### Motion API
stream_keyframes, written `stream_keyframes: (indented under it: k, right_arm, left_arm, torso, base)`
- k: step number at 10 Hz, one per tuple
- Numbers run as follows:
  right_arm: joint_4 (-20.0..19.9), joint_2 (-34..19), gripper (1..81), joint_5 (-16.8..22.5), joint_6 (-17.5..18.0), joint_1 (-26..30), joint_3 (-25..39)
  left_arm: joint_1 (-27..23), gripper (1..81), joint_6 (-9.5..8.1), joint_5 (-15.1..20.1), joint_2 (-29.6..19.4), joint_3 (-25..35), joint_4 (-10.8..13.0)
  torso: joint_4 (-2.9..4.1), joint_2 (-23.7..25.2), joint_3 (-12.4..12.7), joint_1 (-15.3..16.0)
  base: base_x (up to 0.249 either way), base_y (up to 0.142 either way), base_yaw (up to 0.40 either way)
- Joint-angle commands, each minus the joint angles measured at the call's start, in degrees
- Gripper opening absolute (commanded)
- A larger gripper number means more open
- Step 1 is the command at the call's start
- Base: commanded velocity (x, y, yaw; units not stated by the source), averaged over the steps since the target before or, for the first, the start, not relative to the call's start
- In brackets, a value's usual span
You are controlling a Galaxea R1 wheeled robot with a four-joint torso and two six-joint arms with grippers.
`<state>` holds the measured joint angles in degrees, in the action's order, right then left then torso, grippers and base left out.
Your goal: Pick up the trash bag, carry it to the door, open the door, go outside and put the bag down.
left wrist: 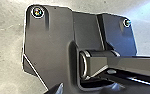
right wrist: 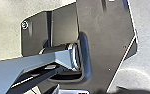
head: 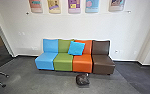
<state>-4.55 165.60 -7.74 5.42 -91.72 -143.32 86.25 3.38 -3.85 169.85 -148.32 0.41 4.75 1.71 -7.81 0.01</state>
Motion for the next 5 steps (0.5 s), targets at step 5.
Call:
stream_keyframes:
  k: [5]
  right_arm:
    - [-0.1,-0.8,81.1,3.1,0.3,1.8,0.4]
  left_arm:
    - [-2.6,81.1,0.4,3.3,0.3,0.3,0.6]
  torso:
    - [0.0,0.0,0.0,0.0]
  base:
    - [0.151,-0.067,0.0]
